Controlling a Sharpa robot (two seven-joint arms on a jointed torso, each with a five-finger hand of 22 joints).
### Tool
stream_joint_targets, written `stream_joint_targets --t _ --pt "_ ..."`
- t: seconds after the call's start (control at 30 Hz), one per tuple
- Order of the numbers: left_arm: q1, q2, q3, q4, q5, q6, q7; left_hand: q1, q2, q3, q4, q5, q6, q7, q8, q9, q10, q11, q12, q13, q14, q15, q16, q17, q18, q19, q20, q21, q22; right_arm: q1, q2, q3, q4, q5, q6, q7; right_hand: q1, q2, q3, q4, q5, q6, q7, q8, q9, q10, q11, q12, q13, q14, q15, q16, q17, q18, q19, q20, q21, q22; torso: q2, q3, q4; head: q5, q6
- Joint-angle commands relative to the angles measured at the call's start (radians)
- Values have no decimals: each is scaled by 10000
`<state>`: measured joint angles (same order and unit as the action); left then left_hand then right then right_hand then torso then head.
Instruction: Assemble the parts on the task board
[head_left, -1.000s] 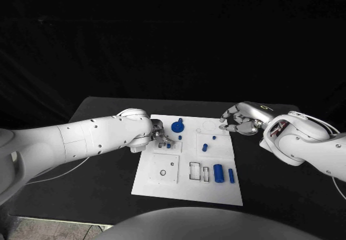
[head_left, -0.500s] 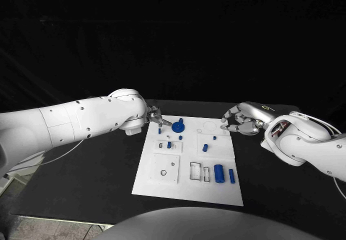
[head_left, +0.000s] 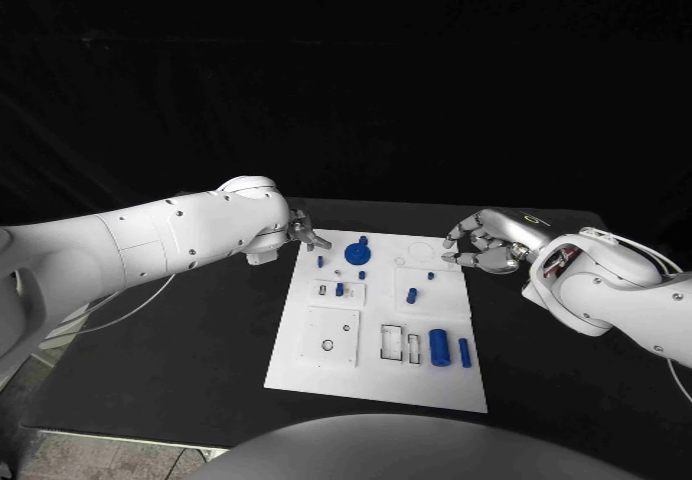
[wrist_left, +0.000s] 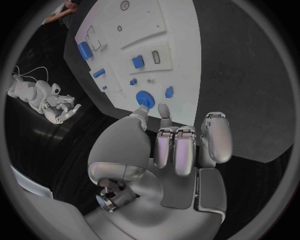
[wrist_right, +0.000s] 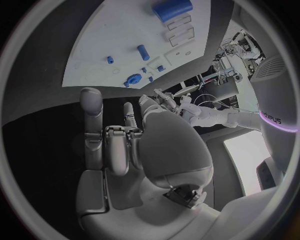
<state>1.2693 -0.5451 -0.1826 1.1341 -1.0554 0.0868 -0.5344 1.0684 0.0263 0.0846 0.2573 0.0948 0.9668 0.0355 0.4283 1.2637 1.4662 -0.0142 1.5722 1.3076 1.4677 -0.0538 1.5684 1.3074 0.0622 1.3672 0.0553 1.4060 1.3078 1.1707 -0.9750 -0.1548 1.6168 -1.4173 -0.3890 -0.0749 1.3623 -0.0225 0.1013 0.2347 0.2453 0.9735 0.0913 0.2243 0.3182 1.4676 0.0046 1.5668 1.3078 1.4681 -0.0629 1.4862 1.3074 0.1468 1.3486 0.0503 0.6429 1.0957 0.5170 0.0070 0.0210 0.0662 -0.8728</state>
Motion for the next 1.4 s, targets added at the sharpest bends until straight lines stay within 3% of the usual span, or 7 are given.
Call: stream_joint_targets --t 0.03,0.2,0.4,0.57,1.03,1.4 --pt "-98 215 4 -404 -243 -114 464 69 43 -52 56 52 104 1 2 33 1046 -72 -14 2632 1031 -66 24 2634 -45 109 -7 67 1164 -13 -9 2 14 48 -92 77 -24 110 -3 -55 57 63 -24 -18 13 969 61 -30 2570 775 60 -54 1563 99 -88 -2 -44 2 15 -5 -15 -37 2" --pt "-223 517 7 -1002 -298 -155 698 18 31 -127 143 28 118 1 35 98 1046 -74 -14 2632 1031 -69 24 2634 -34 76 -13 32 1144 -19 -30 2 18 66 -73 65 -26 116 -1 -54 82 68 -23 -20 13 966 61 -32 2567 775 60 -57 1559 99 -88 -1 -48 3 -3 6 -14 -20 2" --pt "-418 837 9 -1585 -318 -49 1042 -363 75 -478 338 -370 -6 53 -5 245 1046 -30 -14 2632 1031 -34 24 2634 -3 -55 2 -101 1087 -21 -30 2 19 73 -81 65 -28 125 3 -52 117 72 -22 -23 13 966 62 -33 2567 775 61 -57 1559 101 -89 0 -59 1 -22 8 1 -63 2" --pt "-556 1017 9 -1901 -324 -2 1345 -589 91 -690 343 -425 -58 82 -48 292 1046 -4 -14 2632 1031 -12 24 2634 10 -116 21 -165 1067 -21 -43 2 27 74 -77 62 -28 127 4 -53 124 72 -23 -24 13 966 62 -32 2567 774 61 -58 1558 101 -89 0 -60 2 -11 3 12 -93 2" --pt "-752 1228 9 -2431 -433 389 1343 -501 122 -774 285 -413 -240 131 -139 348 1046 38 -14 2632 1031 24 24 2634 24 -183 48 -232 1048 -22 -41 2 29 79 -49 47 -33 142 10 -48 176 76 -21 -30 13 964 63 -35 2565 773 62 -62 1552 104 -91 2 -78 0 -8 1 15 -62 2" --pt "-832 1263 8 -2565 -477 515 1276 -348 165 -804 261 -391 -284 149 -41 554 1046 61 -14 2632 1031 49 24 2634 30 -208 74 -267 1052 -22 -49 2 36 80 -21 30 -33 142 10 -48 176 76 -21 -30 13 964 63 -35 2565 773 62 -62 1552 104 -91 2 -78 0 -10 3 10 -33 2"
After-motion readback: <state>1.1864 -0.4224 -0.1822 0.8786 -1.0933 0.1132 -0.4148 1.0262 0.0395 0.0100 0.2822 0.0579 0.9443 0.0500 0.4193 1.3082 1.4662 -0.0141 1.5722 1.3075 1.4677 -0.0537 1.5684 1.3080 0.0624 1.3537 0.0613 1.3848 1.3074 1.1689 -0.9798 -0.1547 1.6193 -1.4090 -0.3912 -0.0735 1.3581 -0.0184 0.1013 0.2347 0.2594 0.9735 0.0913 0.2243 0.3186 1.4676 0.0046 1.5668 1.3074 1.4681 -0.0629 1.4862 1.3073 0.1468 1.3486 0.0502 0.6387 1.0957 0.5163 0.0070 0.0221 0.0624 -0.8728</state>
